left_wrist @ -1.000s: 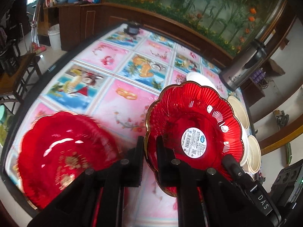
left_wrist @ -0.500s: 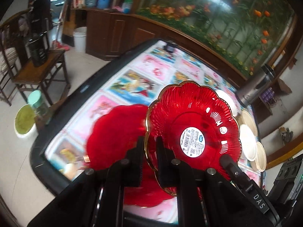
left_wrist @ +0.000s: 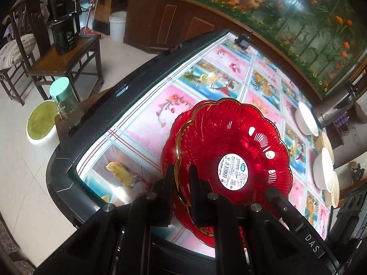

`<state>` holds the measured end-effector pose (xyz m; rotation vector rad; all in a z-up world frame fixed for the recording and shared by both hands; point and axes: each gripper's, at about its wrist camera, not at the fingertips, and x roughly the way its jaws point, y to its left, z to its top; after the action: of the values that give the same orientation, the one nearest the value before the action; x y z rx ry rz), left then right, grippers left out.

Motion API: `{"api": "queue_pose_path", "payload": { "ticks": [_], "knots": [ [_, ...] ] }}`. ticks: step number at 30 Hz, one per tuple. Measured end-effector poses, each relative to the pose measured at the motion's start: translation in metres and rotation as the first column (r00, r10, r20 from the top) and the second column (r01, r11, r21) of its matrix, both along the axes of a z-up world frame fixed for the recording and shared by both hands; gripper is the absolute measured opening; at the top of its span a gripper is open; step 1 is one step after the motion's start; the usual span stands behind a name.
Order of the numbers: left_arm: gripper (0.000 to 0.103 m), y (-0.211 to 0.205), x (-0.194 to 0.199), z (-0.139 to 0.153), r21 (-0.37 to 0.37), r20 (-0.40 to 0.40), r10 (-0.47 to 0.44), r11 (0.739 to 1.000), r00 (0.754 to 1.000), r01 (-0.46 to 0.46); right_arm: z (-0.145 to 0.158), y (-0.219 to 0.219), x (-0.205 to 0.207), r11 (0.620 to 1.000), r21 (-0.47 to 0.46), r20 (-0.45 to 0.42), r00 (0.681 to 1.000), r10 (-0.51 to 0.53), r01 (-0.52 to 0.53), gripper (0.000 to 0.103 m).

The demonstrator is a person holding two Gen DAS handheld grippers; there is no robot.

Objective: Organize plates and bowls
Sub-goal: 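Carry the small red plate with both tools and lower it onto the large red plate, then open both tools and pull them away from the stacked red plates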

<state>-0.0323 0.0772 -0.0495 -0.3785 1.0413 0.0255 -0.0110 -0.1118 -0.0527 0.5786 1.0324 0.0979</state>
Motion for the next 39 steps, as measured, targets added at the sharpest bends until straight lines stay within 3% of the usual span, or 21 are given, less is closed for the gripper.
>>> {"api": "queue_pose_path", "payload": {
  "ticks": [14, 20, 23, 29, 36, 39],
  "knots": [
    [0.011, -0.005, 0.009, -0.011, 0.066, -0.024, -0.036, 0.997, 0.999, 0.037, -0.01, 0.002, 0.014, 0.998, -0.062, -0.031, 0.999, 0.009, -0.011, 0.012],
    [0.012, -0.007, 0.009, -0.003, 0.146, -0.019, -0.038, 0.989, 0.999, 0.04, -0.007, 0.008, 0.017, 0.988, -0.15, -0.034, 0.999, 0.031, -0.036, 0.012],
    [0.012, -0.007, 0.008, 0.007, 0.194, 0.009, -0.038, 0.98, 0.999, 0.036, -0.008, 0.007, 0.02, 0.988, -0.148, -0.048, 0.998, 0.038, -0.044, 0.012],
    [0.012, -0.004, 0.007, 0.016, 0.195, 0.039, -0.031, 0.98, 0.999, 0.023, -0.003, 0.023, 0.026, 0.942, -0.288, -0.107, 0.984, 0.146, -0.171, 0.018],
    [0.012, -0.007, 0.004, 0.021, 0.172, 0.056, -0.03, 0.985, 0.998, 0.02, 0.027, 0.03, 0.02, 0.862, -0.448, -0.067, 0.971, 0.23, -0.235, 0.019],
    [0.012, -0.009, 0.001, 0.026, 0.16, 0.072, -0.027, 0.987, 0.997, 0.015, 0.033, 0.029, 0.019, 0.864, -0.426, -0.056, 0.96, 0.273, -0.27, 0.023]
  ]
}}
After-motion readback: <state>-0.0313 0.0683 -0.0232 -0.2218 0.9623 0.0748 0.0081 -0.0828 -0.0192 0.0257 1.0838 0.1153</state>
